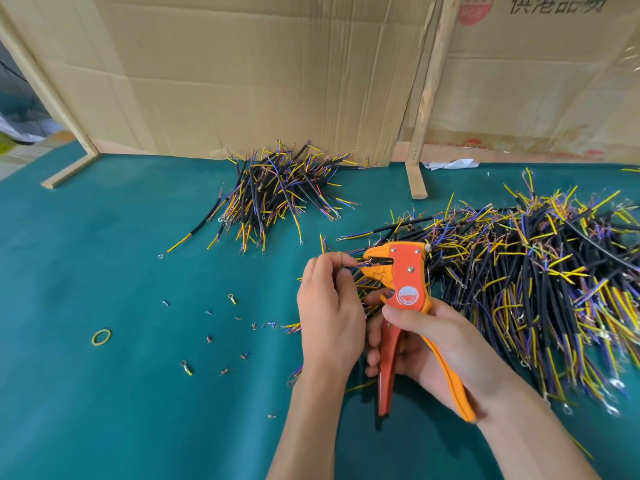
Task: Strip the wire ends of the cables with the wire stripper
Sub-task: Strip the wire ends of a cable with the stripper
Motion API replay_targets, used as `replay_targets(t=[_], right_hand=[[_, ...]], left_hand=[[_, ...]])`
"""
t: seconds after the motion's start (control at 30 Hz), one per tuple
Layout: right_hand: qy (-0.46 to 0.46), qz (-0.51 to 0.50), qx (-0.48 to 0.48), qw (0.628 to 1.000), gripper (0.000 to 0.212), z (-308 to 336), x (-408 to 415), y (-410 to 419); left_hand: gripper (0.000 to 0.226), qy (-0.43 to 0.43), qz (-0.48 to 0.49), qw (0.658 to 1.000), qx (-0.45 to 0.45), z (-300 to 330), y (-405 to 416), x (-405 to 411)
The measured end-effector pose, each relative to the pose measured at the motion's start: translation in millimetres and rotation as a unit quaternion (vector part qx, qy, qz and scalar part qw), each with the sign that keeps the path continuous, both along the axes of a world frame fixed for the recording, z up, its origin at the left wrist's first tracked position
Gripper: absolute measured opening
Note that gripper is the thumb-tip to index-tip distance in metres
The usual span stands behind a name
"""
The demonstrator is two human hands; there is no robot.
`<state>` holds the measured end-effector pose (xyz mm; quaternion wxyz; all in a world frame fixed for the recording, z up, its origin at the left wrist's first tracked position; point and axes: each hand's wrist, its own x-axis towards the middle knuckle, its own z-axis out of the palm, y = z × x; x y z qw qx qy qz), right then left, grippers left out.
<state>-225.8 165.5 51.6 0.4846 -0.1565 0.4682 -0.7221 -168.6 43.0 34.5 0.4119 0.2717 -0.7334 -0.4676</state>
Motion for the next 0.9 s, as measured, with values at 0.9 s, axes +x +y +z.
replay_targets(t=[0.9], right_hand=[[-0.002, 0.019, -0.087, 0.996, 0.049, -2.2, -26.7, 23.4]], left_hand=[[0.013, 0.12, -0.119, 0.955, 0.242, 1.8, -16.5, 9.8]])
